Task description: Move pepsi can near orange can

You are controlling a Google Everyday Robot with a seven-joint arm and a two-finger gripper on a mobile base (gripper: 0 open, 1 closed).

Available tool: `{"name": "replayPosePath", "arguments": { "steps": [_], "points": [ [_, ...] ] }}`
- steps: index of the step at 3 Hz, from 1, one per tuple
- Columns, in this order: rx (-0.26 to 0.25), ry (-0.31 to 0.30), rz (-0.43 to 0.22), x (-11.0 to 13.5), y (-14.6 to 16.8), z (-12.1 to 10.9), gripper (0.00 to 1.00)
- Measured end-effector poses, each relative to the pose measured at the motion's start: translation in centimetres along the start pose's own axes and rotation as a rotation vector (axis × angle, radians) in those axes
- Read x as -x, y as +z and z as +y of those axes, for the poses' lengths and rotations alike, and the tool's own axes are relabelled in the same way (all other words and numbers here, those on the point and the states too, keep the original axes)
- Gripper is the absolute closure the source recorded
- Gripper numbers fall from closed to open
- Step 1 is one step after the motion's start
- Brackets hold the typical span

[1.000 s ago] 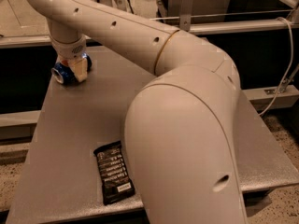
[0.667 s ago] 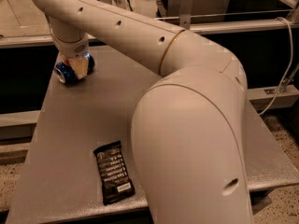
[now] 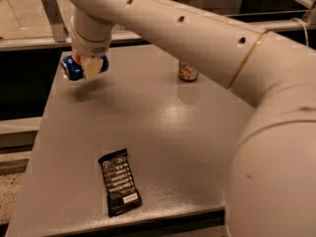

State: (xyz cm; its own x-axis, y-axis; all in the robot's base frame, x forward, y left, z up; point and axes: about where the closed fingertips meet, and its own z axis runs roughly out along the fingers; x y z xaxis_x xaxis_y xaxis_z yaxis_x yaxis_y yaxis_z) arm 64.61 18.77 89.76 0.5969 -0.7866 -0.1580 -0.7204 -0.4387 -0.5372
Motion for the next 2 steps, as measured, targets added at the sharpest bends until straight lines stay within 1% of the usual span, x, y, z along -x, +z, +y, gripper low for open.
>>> {"name": "replayPosePath", "arguments": {
  "steps": [1, 2],
  "points": [
    [-0.079, 0.137, -0.082, -0.6, -3.8, 2.8, 1.00],
    [-0.139, 0.280, -0.155, -2.0, -6.8, 6.4, 1.00]
  ]
}}
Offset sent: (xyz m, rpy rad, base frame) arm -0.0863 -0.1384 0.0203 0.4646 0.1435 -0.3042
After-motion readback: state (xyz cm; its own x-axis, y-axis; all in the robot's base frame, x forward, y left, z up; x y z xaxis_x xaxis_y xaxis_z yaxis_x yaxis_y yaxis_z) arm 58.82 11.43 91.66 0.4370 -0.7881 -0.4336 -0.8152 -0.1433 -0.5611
